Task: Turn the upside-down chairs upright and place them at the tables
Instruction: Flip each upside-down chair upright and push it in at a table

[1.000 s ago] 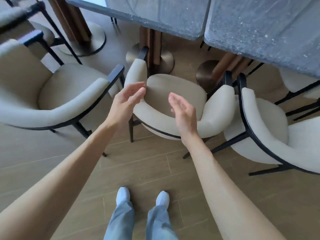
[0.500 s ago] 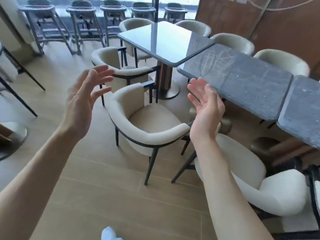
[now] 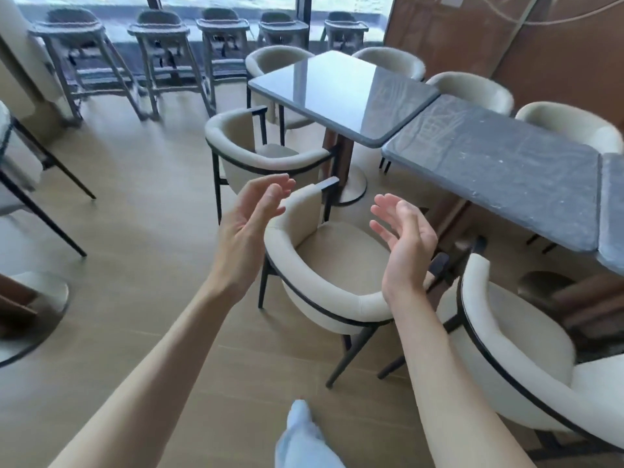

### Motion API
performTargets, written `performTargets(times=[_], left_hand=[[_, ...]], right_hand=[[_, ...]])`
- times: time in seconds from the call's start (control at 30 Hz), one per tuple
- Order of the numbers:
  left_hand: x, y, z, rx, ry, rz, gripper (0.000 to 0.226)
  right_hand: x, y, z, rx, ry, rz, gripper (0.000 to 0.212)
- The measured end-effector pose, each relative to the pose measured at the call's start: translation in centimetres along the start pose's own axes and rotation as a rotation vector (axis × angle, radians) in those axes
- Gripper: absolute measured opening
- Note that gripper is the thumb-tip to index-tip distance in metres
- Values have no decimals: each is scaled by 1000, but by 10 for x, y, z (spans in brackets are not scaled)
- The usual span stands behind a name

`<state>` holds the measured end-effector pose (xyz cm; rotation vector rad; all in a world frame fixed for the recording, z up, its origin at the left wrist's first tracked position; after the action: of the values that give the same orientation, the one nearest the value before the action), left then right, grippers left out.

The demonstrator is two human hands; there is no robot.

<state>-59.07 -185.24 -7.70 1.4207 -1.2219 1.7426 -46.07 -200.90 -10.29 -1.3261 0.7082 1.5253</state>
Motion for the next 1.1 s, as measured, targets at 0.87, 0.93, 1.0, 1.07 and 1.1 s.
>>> performTargets(times=[0.87, 0.93, 1.0, 1.07, 1.1], left_hand=[[-391, -181, -95, -1492, -1176, -436, 97], [-405, -171, -89, -1532, -1264, -400, 110], [-416, -156, -88, -1518, -1421, -375, 116], [-423, -155, -88, -1454, -1474, -302, 111], [-426, -158, -87, -1451, -1471, -255, 108]], right_hand=[[326, -54, 22, -372, 1334, 1278, 104], [341, -55, 21, -322, 1396, 1280, 97], [353, -55, 21, -307, 1461, 1299, 82], [362, -57, 20, -278, 1501, 1293, 79], [363, -59, 16, -276, 1513, 1308, 79]])
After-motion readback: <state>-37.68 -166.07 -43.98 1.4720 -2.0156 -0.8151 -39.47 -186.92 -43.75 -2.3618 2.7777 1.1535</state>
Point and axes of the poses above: each hand's wrist, its own y-axis away from the middle knuckle, its own z-axis out of the palm, x = y × z, the point moved 1 cm from there along -y, towards the middle knuckle, and after that the axes turned 14 degrees about -x, right-handed, at the moved point
